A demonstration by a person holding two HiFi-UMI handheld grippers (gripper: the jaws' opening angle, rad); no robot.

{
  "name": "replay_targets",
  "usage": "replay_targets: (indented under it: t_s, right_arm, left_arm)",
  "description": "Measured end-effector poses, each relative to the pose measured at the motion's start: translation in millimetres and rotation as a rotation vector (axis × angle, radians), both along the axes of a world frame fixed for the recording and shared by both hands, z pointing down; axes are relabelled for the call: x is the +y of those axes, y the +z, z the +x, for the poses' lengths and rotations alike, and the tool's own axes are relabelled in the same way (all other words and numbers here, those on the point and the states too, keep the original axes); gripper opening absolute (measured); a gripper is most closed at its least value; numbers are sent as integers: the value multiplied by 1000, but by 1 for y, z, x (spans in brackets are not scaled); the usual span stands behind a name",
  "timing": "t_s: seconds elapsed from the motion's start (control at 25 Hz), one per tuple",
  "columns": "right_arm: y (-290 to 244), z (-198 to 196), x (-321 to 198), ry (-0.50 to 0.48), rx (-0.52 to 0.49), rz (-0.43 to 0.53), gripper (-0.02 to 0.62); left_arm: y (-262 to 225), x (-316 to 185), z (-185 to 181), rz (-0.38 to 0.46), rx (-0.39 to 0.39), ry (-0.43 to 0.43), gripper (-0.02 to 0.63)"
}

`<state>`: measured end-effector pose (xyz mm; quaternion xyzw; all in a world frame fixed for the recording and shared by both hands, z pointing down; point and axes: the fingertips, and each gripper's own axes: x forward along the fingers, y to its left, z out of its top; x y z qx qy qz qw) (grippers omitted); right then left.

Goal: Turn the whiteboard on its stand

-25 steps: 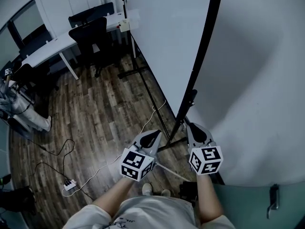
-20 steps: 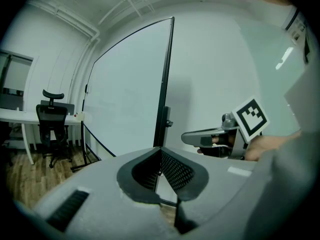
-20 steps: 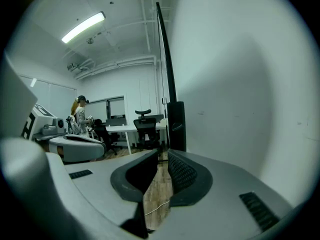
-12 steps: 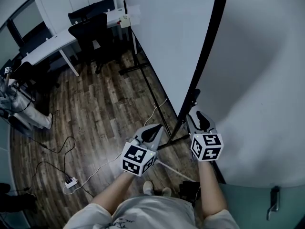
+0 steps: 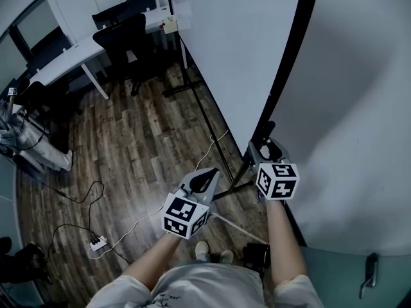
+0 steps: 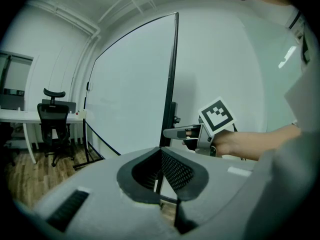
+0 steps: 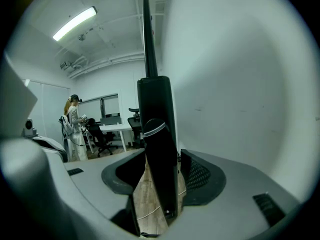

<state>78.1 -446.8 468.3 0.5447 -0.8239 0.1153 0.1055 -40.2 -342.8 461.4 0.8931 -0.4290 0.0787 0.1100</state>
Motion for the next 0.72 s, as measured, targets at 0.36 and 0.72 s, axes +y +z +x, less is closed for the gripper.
replay_targets:
  t_s: [0.36,0.72]
  right_arm:
    - [6,-3,-5,-3,45,-2,184]
    - [9,0,-6,11,43,-4,184]
  left_arm:
    - [3,1,-11,-9,0,-19,11]
    - [5,9,-4,-16,7,-12,11]
